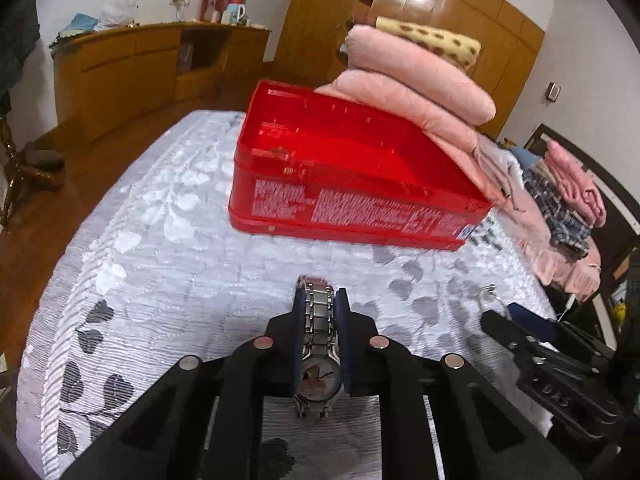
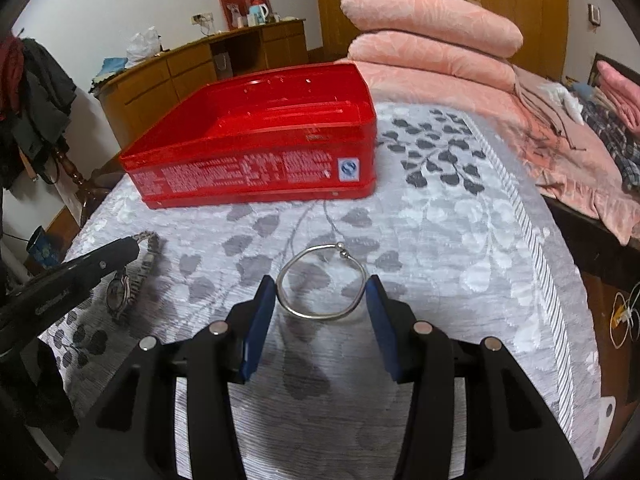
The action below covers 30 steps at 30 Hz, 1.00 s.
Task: Organize jewelry
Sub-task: 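Carry the watch and hoop ring into the red box and open both grippers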
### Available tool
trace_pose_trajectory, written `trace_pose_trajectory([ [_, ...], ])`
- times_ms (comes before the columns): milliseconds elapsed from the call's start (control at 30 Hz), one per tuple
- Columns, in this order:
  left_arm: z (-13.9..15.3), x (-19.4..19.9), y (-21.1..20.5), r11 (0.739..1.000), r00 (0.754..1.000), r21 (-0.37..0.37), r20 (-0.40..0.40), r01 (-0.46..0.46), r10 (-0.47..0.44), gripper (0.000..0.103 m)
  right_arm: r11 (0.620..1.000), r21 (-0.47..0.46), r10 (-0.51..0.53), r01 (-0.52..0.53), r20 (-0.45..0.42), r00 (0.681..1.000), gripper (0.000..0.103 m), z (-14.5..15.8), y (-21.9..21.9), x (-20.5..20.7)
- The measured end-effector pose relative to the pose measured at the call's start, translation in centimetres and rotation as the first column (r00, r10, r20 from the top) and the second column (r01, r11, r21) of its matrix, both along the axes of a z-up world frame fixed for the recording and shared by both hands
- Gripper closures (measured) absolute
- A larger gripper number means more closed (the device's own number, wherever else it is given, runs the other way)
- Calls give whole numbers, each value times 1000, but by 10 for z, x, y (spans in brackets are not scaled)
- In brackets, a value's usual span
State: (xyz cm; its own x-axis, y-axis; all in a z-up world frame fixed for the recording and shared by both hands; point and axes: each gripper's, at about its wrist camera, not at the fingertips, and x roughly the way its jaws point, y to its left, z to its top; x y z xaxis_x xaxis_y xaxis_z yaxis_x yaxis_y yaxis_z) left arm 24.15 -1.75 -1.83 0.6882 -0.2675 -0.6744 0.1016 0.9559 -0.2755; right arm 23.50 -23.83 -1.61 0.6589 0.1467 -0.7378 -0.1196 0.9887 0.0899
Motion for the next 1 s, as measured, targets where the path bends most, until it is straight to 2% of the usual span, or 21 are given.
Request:
trace_pose_trajectory([
  [333, 32, -8, 5, 999, 995, -31, 95, -3, 6, 88, 999, -20, 43, -42, 76, 996, 58, 29, 10, 4],
  [633, 69, 0, 7, 998, 983, -66, 182, 0, 12, 88, 997, -24, 70, -67, 125, 990, 58, 62, 15, 26],
  [867, 108, 24, 3, 997, 966, -77, 259, 0, 20, 88, 994, -39, 103, -98, 161, 981, 58, 92, 24, 52],
  [1000, 113, 56, -2, 998, 964, -64, 265, -6, 23, 88, 993, -21, 118, -116, 153, 981, 58, 101, 29, 77],
])
